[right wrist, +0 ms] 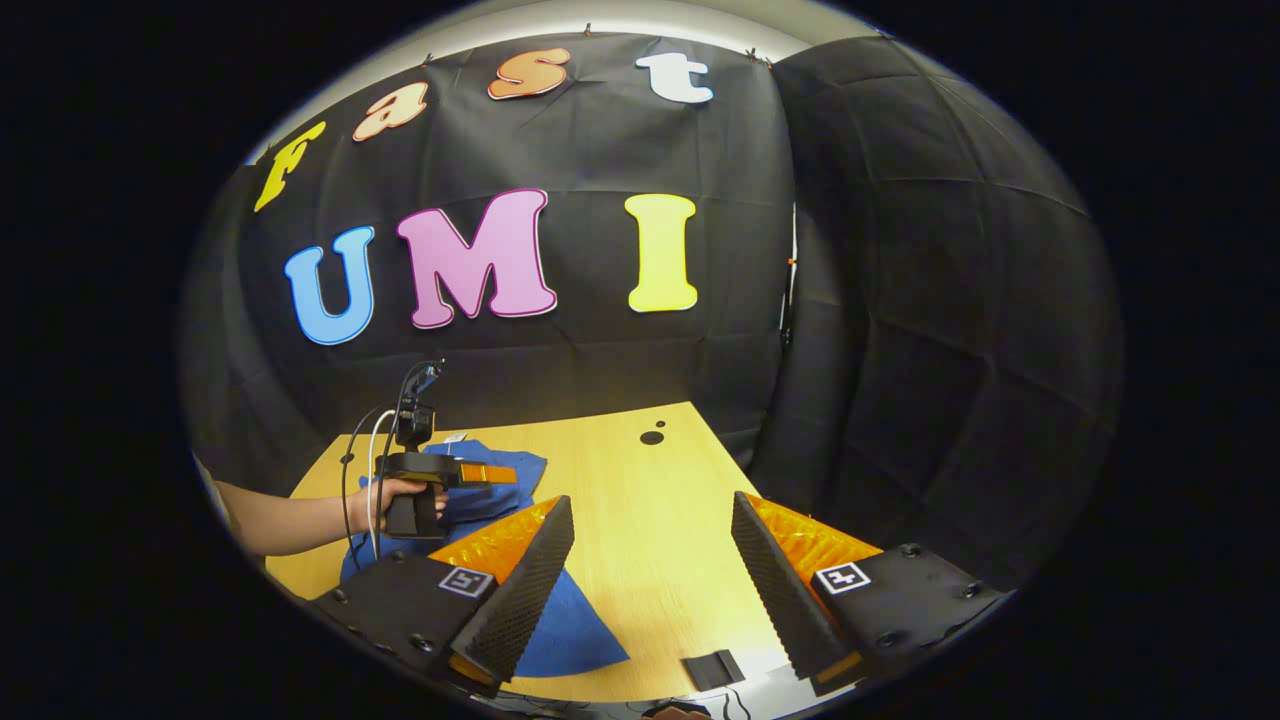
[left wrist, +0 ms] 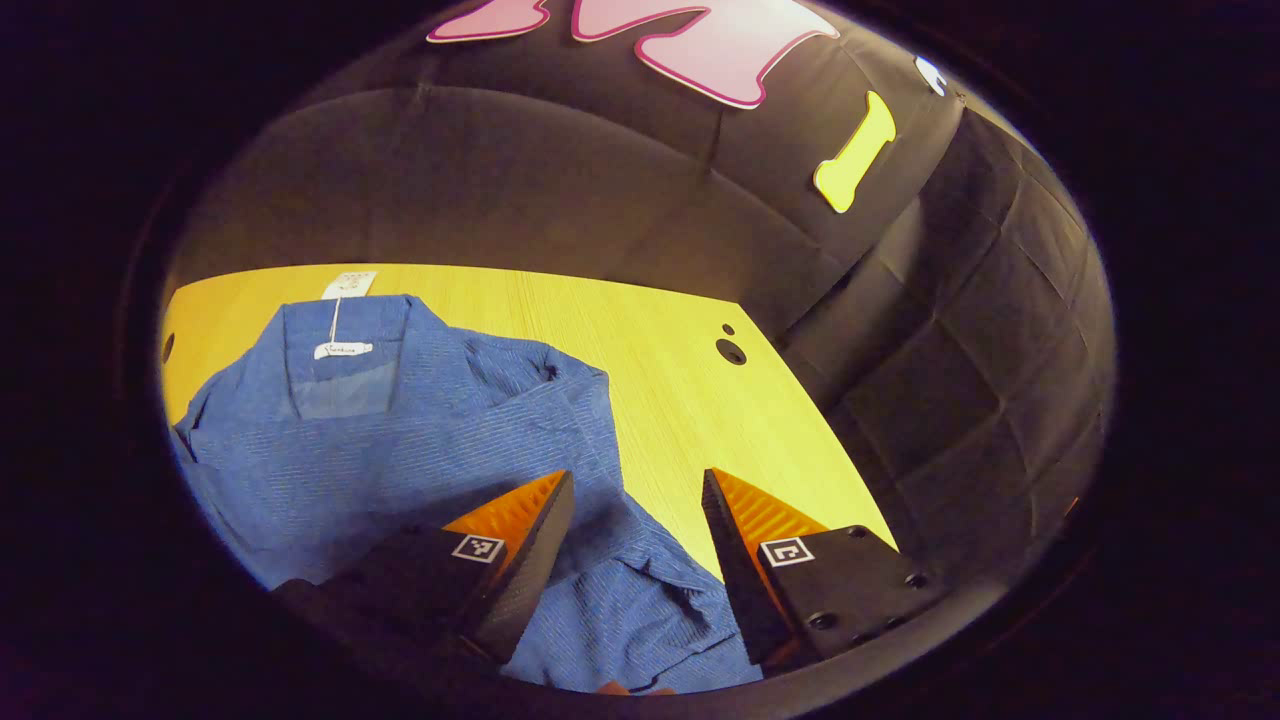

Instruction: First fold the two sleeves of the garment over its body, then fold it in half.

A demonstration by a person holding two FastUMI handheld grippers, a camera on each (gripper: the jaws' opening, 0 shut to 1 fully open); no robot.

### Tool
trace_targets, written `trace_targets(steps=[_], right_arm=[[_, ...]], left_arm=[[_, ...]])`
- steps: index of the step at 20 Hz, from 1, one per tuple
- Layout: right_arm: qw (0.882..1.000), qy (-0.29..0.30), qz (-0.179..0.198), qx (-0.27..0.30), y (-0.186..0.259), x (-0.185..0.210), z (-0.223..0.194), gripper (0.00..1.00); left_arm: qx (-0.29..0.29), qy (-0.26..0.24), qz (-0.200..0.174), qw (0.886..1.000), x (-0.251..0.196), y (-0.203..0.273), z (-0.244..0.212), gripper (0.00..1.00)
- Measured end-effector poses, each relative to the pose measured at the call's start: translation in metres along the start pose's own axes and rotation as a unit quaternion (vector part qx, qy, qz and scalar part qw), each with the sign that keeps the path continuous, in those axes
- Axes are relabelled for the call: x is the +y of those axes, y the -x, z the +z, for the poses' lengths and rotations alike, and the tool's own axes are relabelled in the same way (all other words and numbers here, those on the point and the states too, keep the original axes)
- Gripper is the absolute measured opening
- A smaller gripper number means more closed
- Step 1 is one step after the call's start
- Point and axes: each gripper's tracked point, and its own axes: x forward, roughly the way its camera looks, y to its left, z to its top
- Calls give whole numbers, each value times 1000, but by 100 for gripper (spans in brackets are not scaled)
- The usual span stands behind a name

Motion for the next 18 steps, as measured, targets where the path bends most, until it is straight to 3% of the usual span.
trace_targets(steps=[3,5,10,11,12,13,18], right_arm=[[999,-6,26,22,-13,18,-23,100],[998,-8,45,33,-22,35,-37,100],[995,22,86,33,-30,73,-55,100],[995,29,94,30,-30,81,-57,91],[994,38,101,27,-32,86,-60,91],[993,47,106,24,-32,93,-63,100],[988,80,122,44,-39,116,-93,100]], left_arm=[[-10,13,23,1000,5,50,-15,76],[-35,26,48,998,11,99,-30,82],[-88,4,142,986,34,223,-97,85],[-90,7,156,984,35,241,-113,85],[-92,13,170,981,38,260,-127,85],[-93,22,184,978,42,275,-143,85],[-65,92,245,963,66,319,-220,82]])
